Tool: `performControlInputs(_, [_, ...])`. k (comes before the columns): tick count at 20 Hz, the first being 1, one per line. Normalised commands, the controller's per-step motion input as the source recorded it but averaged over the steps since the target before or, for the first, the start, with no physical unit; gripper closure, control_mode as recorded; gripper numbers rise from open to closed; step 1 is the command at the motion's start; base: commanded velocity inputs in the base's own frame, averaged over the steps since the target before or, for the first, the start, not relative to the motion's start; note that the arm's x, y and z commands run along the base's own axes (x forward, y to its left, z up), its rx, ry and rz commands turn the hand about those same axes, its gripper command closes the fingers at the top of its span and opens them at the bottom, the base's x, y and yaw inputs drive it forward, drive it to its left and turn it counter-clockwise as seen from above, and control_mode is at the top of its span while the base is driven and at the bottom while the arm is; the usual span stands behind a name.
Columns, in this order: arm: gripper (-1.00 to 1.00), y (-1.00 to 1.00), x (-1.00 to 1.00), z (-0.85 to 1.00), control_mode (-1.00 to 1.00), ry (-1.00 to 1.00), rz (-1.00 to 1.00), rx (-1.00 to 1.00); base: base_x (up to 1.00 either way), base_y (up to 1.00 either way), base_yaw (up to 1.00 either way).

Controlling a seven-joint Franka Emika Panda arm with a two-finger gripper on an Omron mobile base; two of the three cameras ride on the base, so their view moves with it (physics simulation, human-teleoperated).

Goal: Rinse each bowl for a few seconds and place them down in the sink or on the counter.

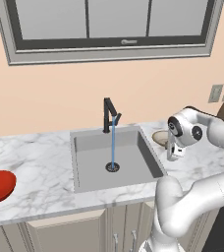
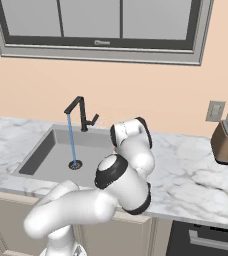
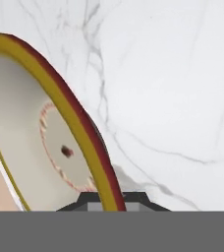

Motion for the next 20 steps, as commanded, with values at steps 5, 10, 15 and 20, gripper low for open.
performControlInputs(5, [-1.0,-0.16,0.08,0.01,-1.0,0.1,0.0,0.02,0.0,0.0,0.0])
performControlInputs(10, [-1.0,-0.03,-0.04,0.32,-1.0,-0.01,0.0,0.02,0.0,0.0,0.0])
performControlInputs(15, [-1.0,-0.01,-0.08,0.5,-1.0,-0.04,0.01,0.0,0.0,0.0,0.0])
performControlInputs(20, [-1.0,-0.03,-0.2,0.62,-1.0,-0.05,0.04,-0.04,0.0,0.0,0.0])
